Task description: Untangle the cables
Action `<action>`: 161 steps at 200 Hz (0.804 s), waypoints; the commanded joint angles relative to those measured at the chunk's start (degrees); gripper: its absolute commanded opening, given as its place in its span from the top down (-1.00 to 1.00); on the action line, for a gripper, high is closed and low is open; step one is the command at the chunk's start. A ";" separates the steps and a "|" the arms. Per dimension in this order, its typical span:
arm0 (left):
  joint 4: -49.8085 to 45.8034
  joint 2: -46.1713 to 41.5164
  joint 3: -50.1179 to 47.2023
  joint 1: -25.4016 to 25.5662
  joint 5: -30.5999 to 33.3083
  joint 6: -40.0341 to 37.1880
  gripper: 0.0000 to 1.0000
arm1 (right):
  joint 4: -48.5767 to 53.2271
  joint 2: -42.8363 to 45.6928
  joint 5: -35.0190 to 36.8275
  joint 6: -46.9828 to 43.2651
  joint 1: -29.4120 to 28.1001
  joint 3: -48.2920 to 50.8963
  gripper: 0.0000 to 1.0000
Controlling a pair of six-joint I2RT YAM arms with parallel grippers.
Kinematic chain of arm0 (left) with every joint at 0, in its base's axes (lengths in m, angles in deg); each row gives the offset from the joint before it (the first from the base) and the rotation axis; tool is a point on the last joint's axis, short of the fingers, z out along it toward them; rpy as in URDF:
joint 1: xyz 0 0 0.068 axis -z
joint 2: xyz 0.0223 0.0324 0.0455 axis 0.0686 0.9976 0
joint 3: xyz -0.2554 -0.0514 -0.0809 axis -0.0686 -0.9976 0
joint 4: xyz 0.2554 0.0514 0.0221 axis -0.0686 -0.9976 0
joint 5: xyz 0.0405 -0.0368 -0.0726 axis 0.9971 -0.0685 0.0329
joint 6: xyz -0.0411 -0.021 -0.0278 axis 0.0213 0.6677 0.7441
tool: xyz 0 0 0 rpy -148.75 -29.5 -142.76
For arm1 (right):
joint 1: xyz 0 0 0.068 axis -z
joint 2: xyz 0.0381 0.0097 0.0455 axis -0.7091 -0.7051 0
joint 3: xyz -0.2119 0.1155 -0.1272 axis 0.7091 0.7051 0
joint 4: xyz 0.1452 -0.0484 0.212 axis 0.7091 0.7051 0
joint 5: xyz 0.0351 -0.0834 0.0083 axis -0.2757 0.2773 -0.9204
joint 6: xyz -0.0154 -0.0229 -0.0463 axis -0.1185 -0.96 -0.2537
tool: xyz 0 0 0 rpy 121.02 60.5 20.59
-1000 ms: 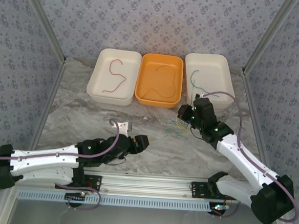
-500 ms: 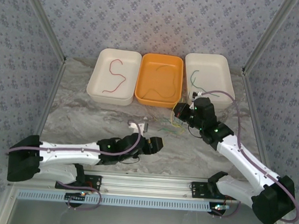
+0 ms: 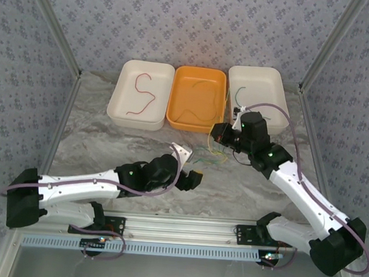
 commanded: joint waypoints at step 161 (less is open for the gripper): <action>5.84 16.58 9.36 -1.69 3.95 -19.58 0.93 | 2.84 -0.71 -4.90 -0.97 1.51 -3.22 1.00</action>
